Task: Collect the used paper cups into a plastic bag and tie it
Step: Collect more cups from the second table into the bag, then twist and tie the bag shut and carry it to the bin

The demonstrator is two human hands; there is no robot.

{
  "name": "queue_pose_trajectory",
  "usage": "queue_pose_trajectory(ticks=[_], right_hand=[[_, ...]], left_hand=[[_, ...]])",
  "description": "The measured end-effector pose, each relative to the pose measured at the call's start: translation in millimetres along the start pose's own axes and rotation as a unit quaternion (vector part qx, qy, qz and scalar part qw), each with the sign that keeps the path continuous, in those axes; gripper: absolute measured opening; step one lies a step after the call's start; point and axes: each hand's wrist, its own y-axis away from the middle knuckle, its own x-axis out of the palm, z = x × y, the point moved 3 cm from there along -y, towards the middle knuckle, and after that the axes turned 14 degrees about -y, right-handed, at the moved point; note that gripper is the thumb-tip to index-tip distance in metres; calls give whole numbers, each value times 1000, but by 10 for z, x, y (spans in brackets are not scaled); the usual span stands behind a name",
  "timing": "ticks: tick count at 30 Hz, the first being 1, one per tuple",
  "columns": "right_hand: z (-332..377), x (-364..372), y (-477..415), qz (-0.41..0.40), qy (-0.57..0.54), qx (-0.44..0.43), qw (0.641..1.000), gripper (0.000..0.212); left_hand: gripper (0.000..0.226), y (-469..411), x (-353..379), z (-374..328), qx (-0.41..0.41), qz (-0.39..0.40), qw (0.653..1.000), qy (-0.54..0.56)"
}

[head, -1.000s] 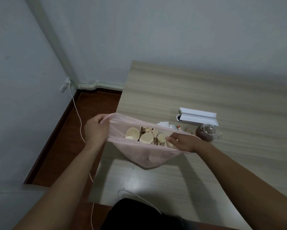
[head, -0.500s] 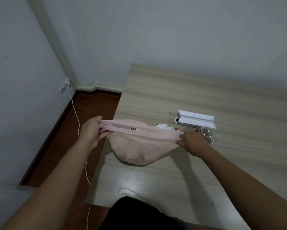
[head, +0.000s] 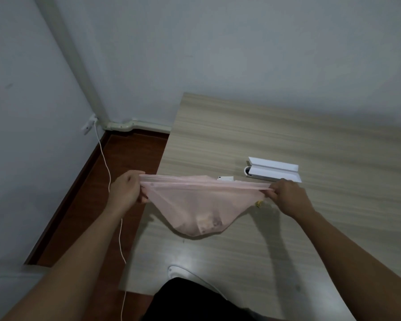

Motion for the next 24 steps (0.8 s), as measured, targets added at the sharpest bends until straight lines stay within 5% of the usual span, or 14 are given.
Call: queue_pose_trajectory(ticks=[6,9,11,13,17,19,24], right_hand=[[197,-93,104,1,-288,42,957,29],[319,-12,124,-1,-512,116,851,28],[425,92,95,19,-648,149,747,33],[541,145,102,39,-738,171,652,47],[725,92,127,52,-812,173,555,48],[893,6,146,46,-792,151,590,36],[1266,-94,189,4,-561,47,827,33]], left_hand=[[47,-178,116,82,44,-128,990,-37],[46,-166,217,-58,-82,-113,968,210],[39,-121,315,-213,-128,-43,884,447],[27,-67,340,-339,-125,0,815,566],[32,-39,369,-480,18,108,844,525],[39,8,404,-589,99,161,867,462],[51,325,732,-948,202,261,924,192]])
